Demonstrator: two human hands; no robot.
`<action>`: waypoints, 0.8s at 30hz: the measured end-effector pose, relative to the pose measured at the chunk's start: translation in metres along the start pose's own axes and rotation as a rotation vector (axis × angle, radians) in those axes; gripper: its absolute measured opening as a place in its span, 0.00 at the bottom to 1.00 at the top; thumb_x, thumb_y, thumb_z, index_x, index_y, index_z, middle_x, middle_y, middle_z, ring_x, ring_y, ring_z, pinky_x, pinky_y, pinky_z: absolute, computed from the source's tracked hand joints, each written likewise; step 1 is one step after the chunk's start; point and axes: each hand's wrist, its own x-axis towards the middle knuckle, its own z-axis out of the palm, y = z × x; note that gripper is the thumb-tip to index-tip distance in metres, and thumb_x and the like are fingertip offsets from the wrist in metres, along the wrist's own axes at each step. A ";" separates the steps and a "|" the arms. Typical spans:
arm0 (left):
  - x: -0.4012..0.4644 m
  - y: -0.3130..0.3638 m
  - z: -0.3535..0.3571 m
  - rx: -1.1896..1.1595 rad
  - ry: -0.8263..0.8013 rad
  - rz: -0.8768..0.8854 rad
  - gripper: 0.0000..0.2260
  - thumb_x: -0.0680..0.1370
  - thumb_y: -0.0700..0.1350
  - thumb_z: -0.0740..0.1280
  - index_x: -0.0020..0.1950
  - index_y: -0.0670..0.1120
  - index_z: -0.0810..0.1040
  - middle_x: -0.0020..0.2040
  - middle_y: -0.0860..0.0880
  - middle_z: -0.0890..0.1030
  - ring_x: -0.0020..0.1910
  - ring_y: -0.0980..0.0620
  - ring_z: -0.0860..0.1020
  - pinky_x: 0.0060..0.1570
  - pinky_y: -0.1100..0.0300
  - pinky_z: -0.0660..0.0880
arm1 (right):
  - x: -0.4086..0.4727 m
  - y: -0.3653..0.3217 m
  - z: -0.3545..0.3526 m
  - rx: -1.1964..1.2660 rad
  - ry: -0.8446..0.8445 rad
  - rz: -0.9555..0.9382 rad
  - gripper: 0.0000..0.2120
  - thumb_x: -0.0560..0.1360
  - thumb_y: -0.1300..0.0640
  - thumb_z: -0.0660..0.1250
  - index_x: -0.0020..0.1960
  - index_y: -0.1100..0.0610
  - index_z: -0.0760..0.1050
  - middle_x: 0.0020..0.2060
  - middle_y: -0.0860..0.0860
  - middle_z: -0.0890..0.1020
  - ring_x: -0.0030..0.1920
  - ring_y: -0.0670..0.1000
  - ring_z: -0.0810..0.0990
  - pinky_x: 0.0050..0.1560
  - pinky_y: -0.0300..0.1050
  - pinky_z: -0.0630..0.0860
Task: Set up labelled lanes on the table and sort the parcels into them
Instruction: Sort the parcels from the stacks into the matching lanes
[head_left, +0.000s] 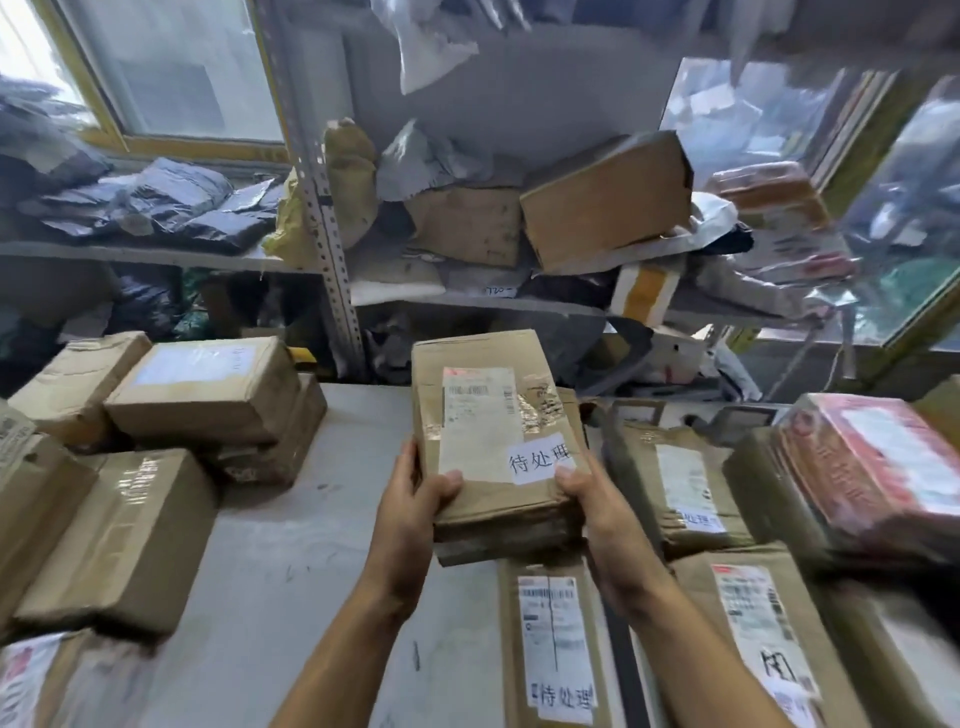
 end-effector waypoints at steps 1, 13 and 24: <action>-0.003 -0.002 0.006 0.005 -0.016 0.006 0.29 0.67 0.55 0.68 0.69 0.55 0.72 0.61 0.51 0.82 0.58 0.48 0.82 0.49 0.57 0.81 | -0.006 0.003 -0.005 -0.016 0.005 -0.021 0.24 0.74 0.43 0.64 0.70 0.43 0.72 0.61 0.51 0.83 0.60 0.54 0.82 0.58 0.57 0.81; -0.029 -0.019 0.042 0.071 -0.117 -0.042 0.26 0.68 0.52 0.66 0.67 0.58 0.74 0.60 0.53 0.83 0.58 0.50 0.81 0.52 0.56 0.81 | -0.053 0.019 -0.048 0.041 0.083 -0.016 0.23 0.70 0.42 0.68 0.65 0.44 0.77 0.56 0.50 0.85 0.54 0.52 0.85 0.46 0.42 0.82; -0.053 -0.045 0.065 0.066 -0.159 -0.089 0.24 0.66 0.52 0.67 0.62 0.61 0.78 0.60 0.51 0.83 0.57 0.49 0.82 0.47 0.61 0.80 | -0.094 0.044 -0.077 0.096 0.147 0.040 0.24 0.73 0.47 0.69 0.69 0.46 0.74 0.57 0.51 0.85 0.55 0.53 0.85 0.47 0.42 0.82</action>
